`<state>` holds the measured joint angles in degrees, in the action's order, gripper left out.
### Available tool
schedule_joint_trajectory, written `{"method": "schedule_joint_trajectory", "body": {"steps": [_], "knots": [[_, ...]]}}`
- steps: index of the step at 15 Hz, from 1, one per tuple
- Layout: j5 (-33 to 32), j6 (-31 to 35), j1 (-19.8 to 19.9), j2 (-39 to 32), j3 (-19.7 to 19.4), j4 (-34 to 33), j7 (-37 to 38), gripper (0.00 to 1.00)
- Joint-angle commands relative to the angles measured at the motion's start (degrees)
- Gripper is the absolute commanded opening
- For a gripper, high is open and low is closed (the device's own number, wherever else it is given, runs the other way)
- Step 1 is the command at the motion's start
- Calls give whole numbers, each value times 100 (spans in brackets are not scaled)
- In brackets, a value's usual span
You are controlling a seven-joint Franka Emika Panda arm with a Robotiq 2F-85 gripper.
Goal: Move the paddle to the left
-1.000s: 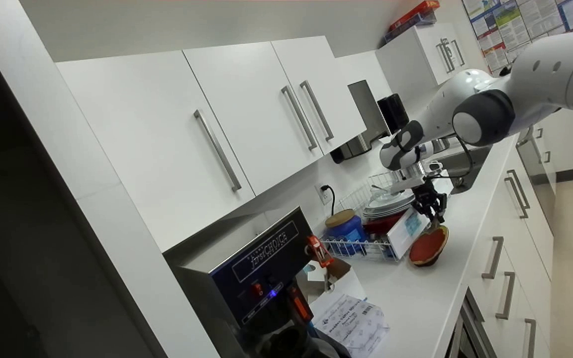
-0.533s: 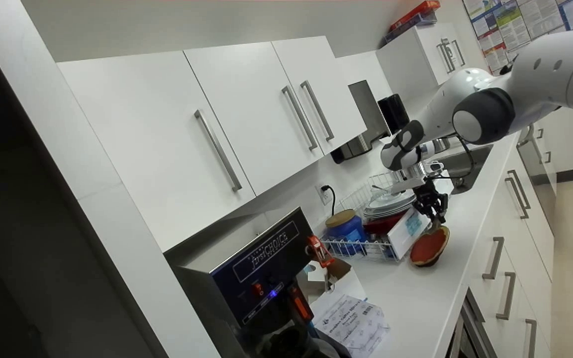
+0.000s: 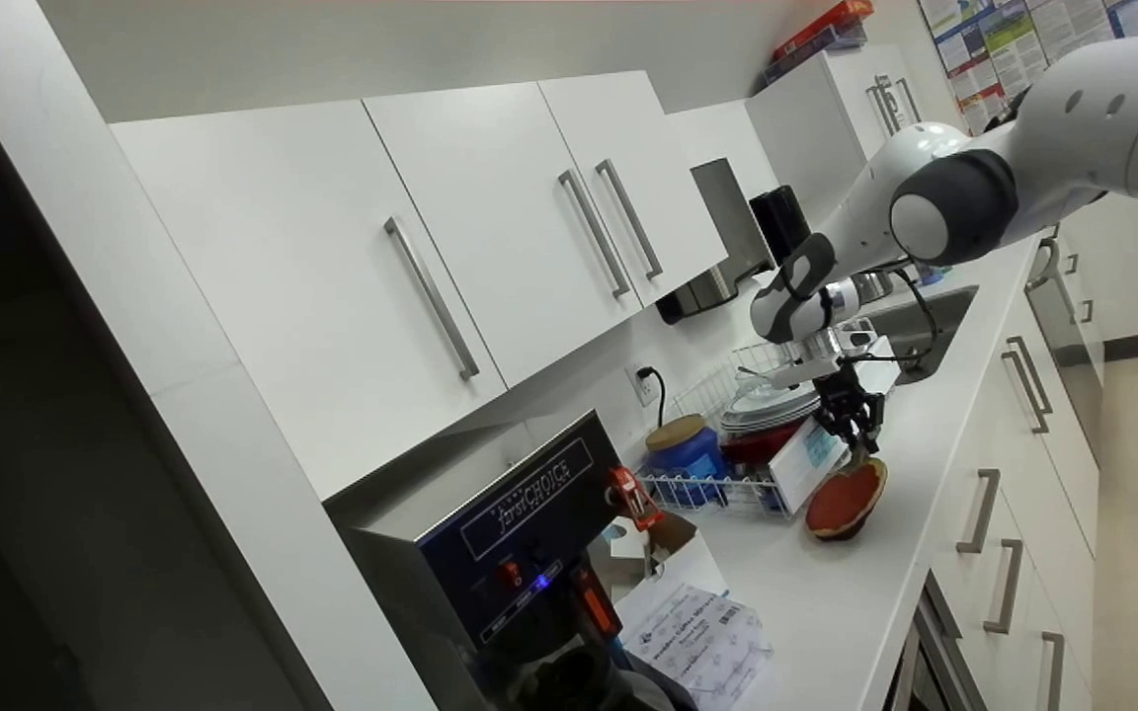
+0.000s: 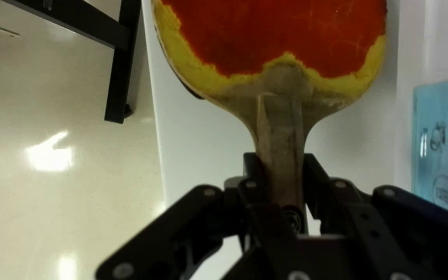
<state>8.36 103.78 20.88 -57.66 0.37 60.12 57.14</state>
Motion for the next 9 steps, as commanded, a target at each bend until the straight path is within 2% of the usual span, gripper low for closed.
{"method": "schedule_joint_trajectory", "body": {"steps": [1,4,5,9], "knots": [[113,533,-92,755,202,1281,-181,8],[75,893,-204,1132,368,2032,-200,8],[399,948,-522,1234,18,2219,-381,8],[696,1424,-1006,1499,-91,2924,-520,8]]}}
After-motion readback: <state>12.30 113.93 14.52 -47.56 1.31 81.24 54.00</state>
